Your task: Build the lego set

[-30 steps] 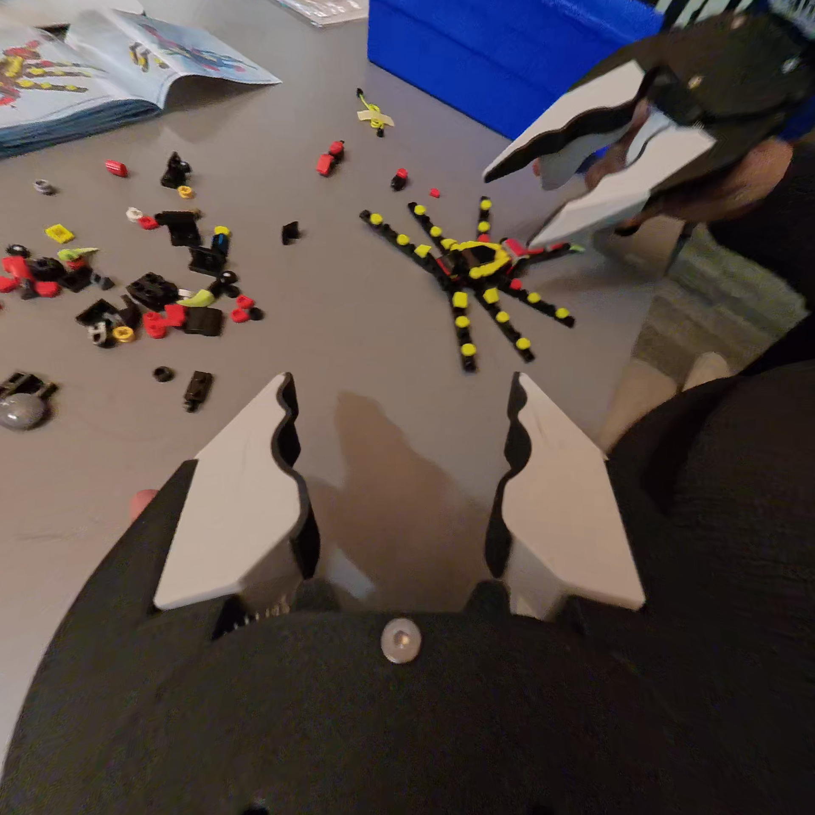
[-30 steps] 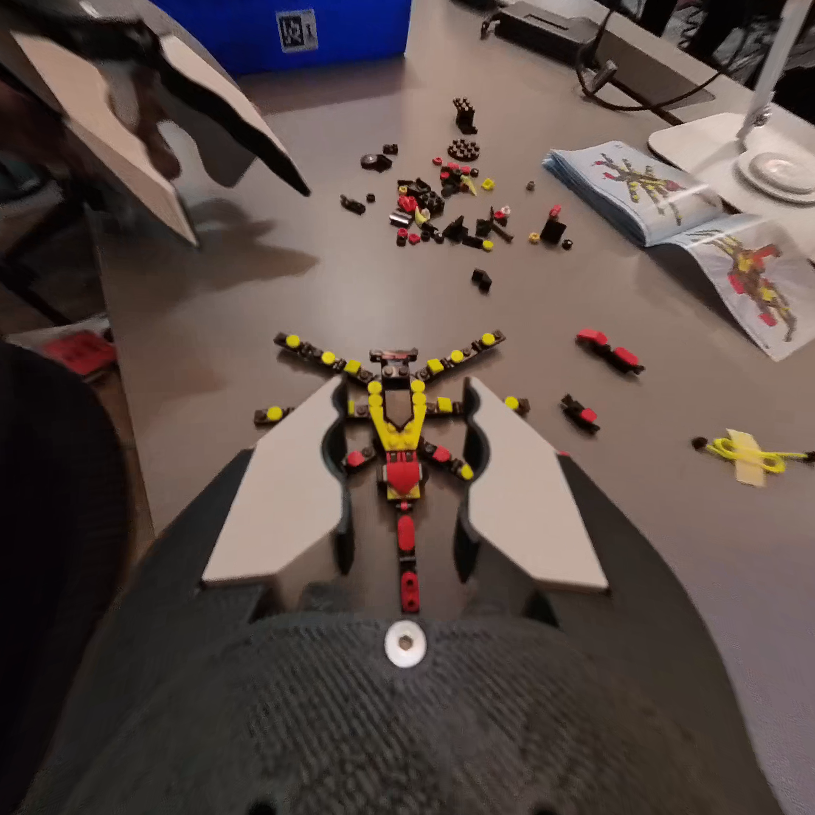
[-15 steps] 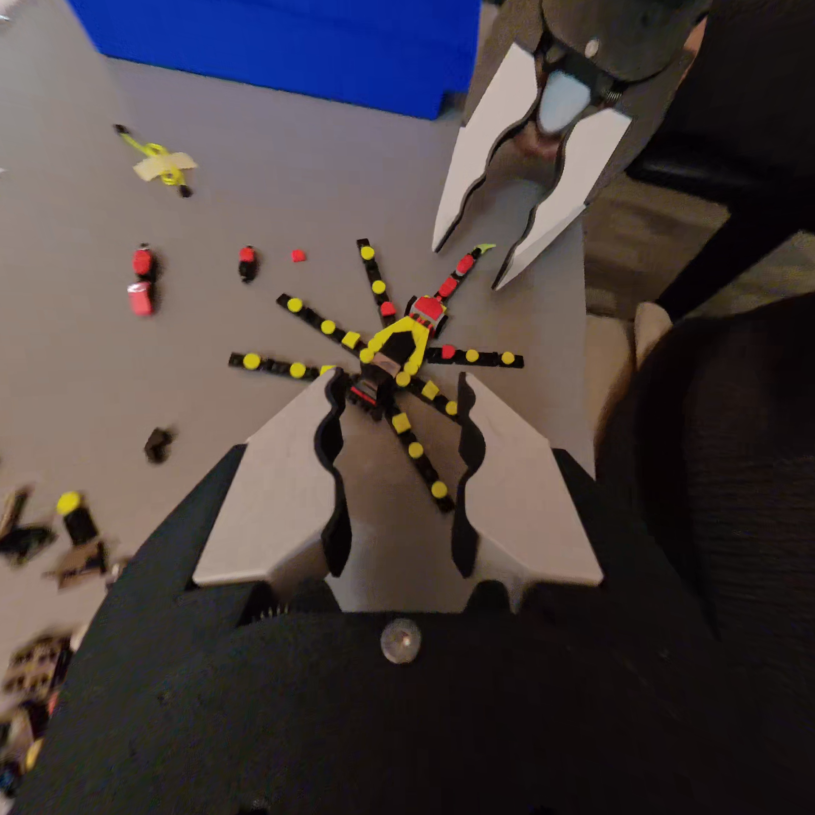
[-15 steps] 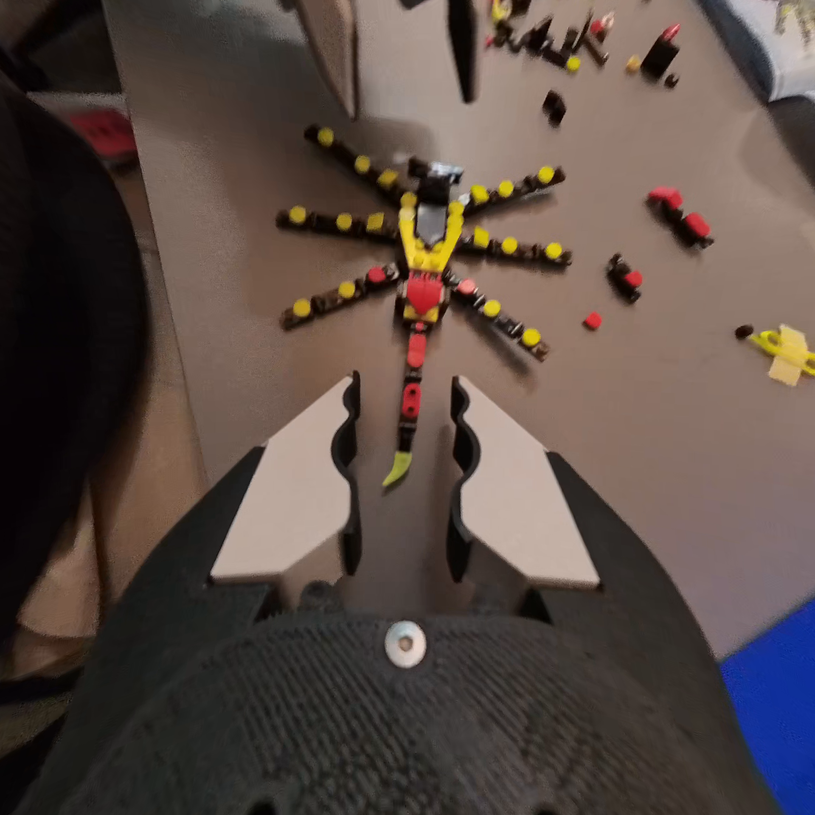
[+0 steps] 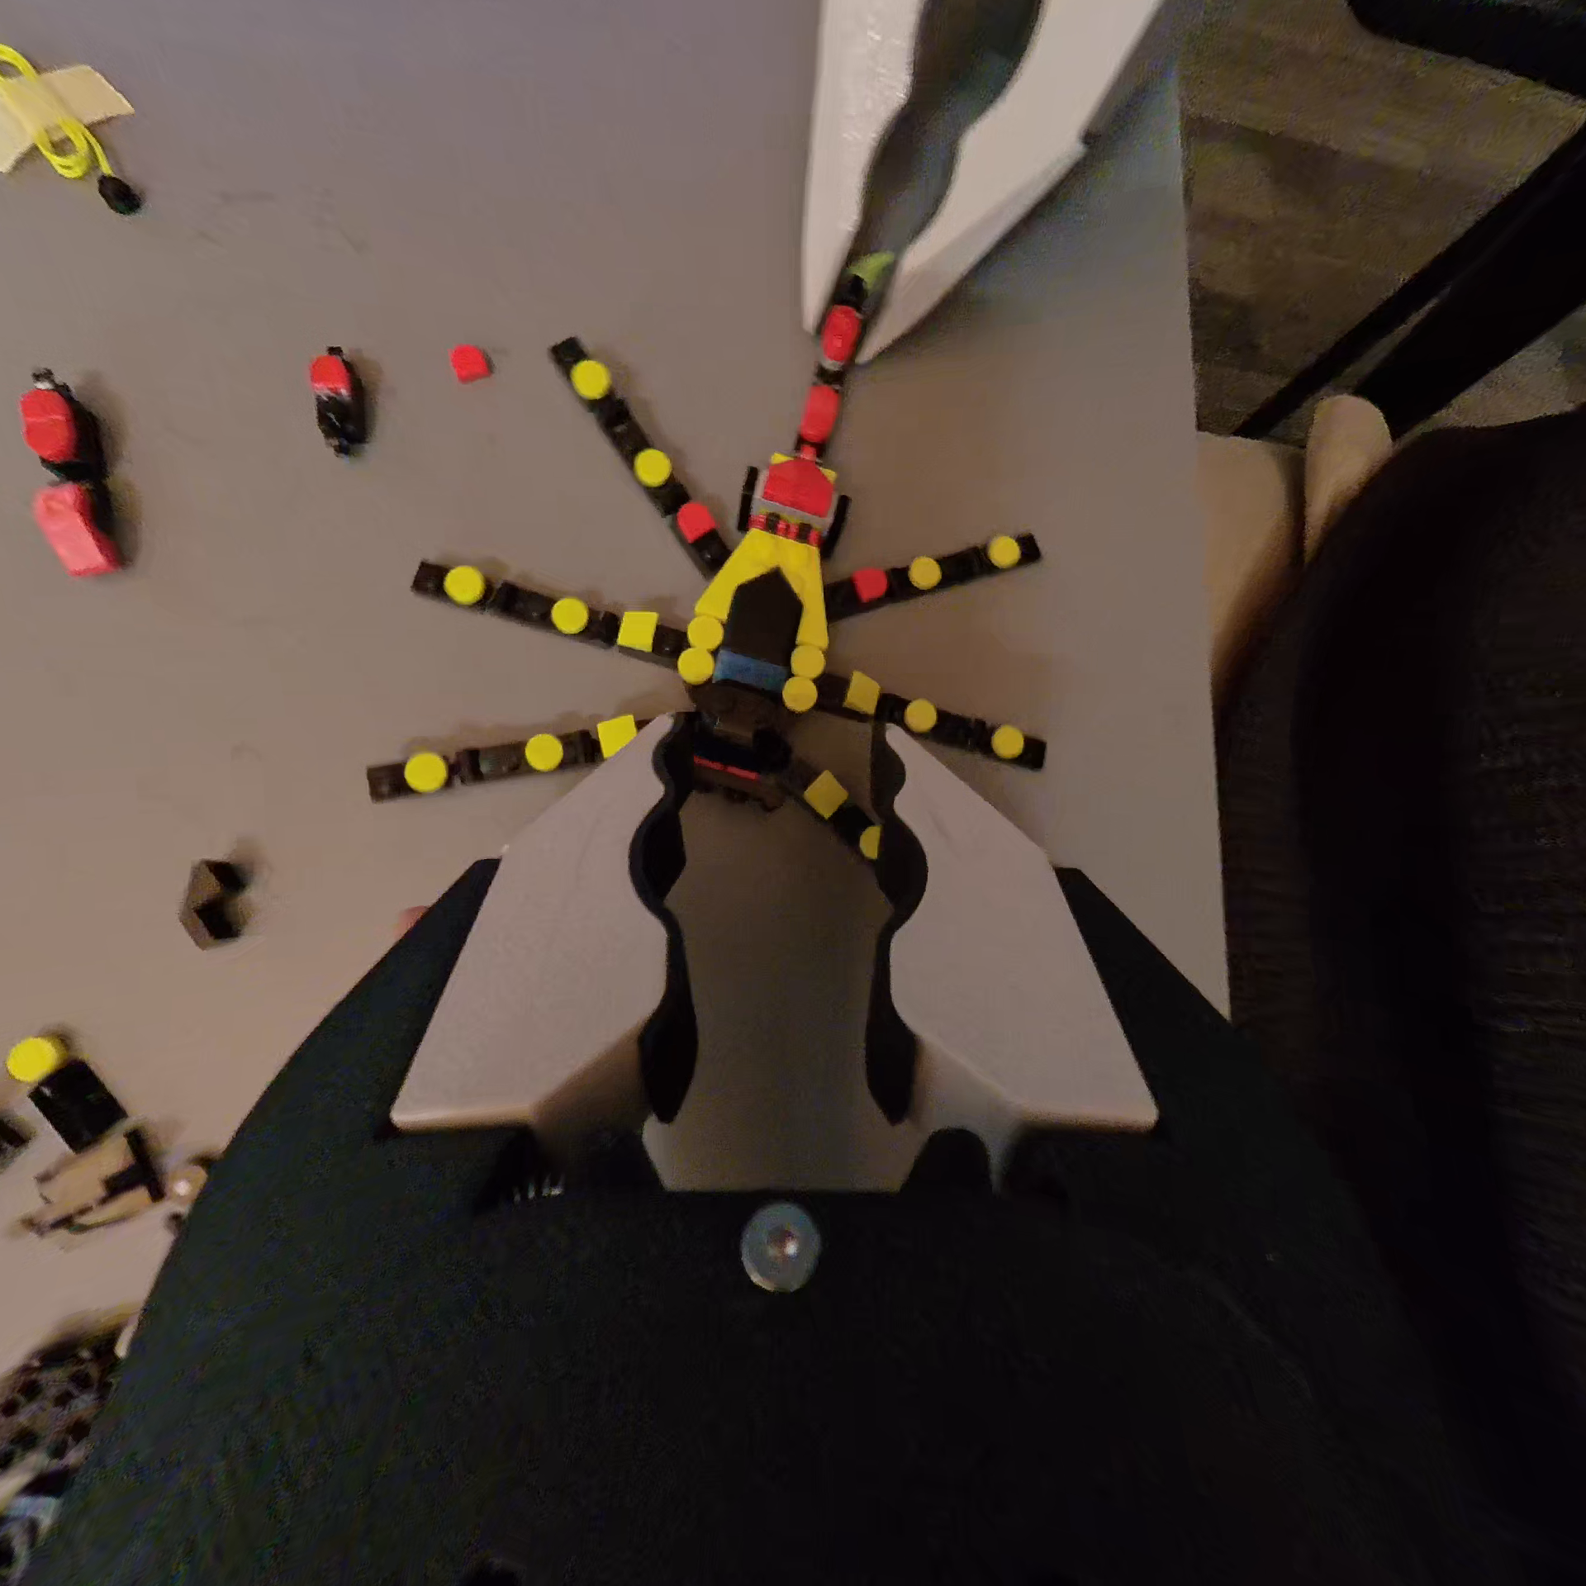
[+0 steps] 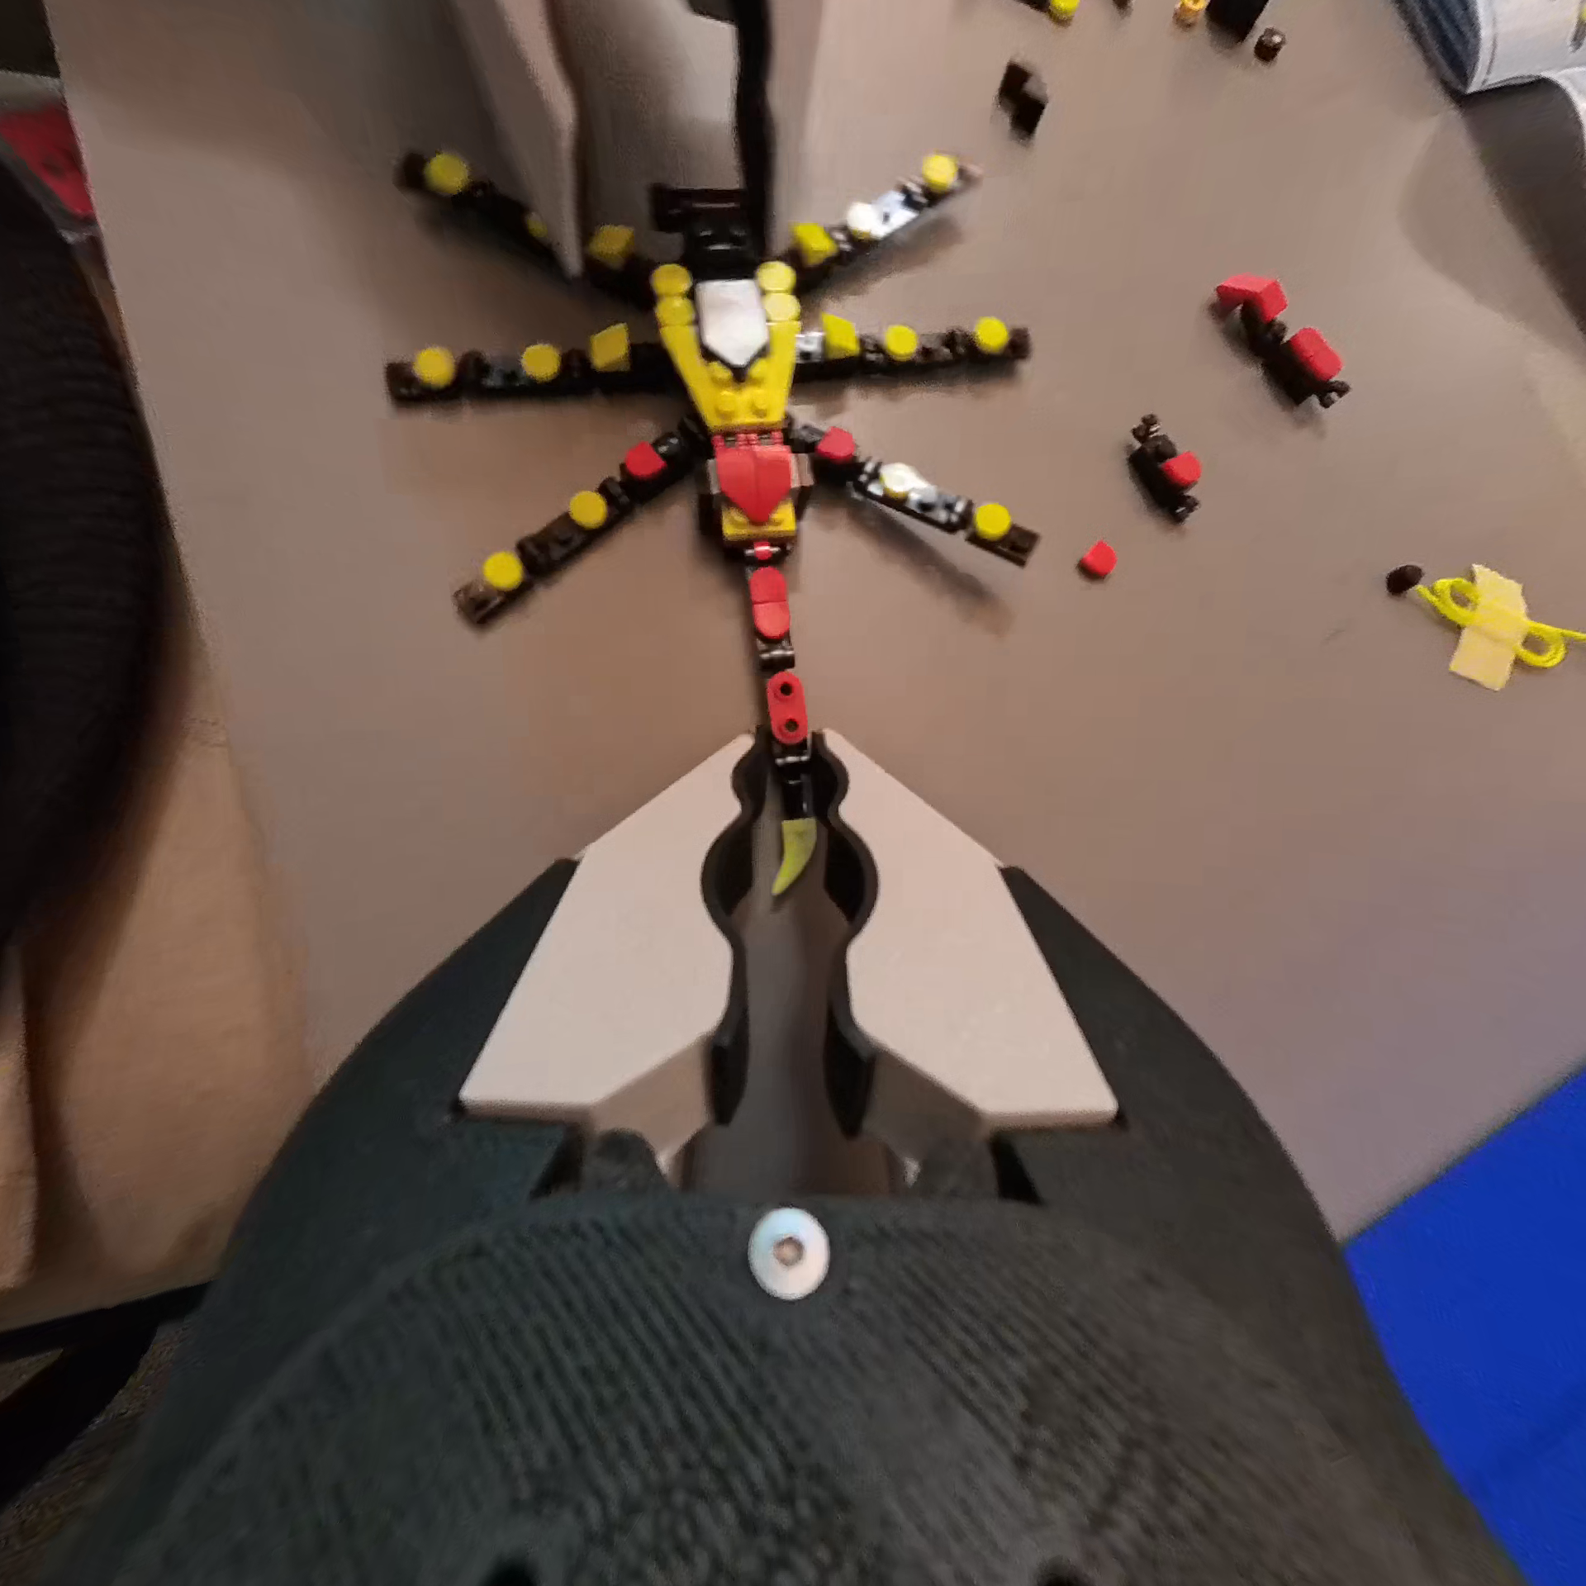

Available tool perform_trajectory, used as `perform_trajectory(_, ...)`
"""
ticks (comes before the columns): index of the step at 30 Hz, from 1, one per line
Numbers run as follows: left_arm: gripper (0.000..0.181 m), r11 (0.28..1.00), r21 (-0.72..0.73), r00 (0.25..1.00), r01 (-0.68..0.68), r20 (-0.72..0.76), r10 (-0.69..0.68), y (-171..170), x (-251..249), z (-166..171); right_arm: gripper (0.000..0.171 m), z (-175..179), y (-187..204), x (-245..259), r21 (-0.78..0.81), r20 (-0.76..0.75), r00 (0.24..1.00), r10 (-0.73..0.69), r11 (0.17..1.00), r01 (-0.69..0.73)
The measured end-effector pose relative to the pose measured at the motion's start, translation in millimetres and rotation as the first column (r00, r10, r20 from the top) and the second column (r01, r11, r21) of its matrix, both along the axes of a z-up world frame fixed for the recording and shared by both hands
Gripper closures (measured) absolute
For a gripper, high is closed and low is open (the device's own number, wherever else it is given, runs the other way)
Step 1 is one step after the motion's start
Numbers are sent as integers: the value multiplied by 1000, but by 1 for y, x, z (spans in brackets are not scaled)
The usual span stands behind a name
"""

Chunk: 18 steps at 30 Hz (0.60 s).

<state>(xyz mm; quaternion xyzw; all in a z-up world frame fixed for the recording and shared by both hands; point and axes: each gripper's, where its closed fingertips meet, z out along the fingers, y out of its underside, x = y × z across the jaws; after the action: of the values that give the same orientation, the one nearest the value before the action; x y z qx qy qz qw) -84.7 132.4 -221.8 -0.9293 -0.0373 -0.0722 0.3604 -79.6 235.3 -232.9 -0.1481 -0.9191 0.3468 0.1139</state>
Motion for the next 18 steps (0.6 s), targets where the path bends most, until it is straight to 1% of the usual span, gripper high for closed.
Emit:
perform_trajectory(3, 141, 1000, -7, 999, -18, 29, 18, -10, 14, 0, 161, 0, -8, -14, -34, 43, 999, 4, 999, -3)
perform_trajectory(8, 141, 997, 22, 994, -77, 75, 75, -24, 39, 3, 155, -1, -33, -36, -59, 62, 996, 61, 997, -57)
perform_trajectory(12, 141, 987, 54, 984, -148, 109, 142, -34, 49, 5, 152, 0, -64, -55, -33, 57, 986, 157, 987, -156)
perform_trajectory(18, 139, 972, 56, 968, -230, 113, 223, -44, 46, 3, 150, -1, -107, -82, 21, 81, 947, 310, 950, -313)
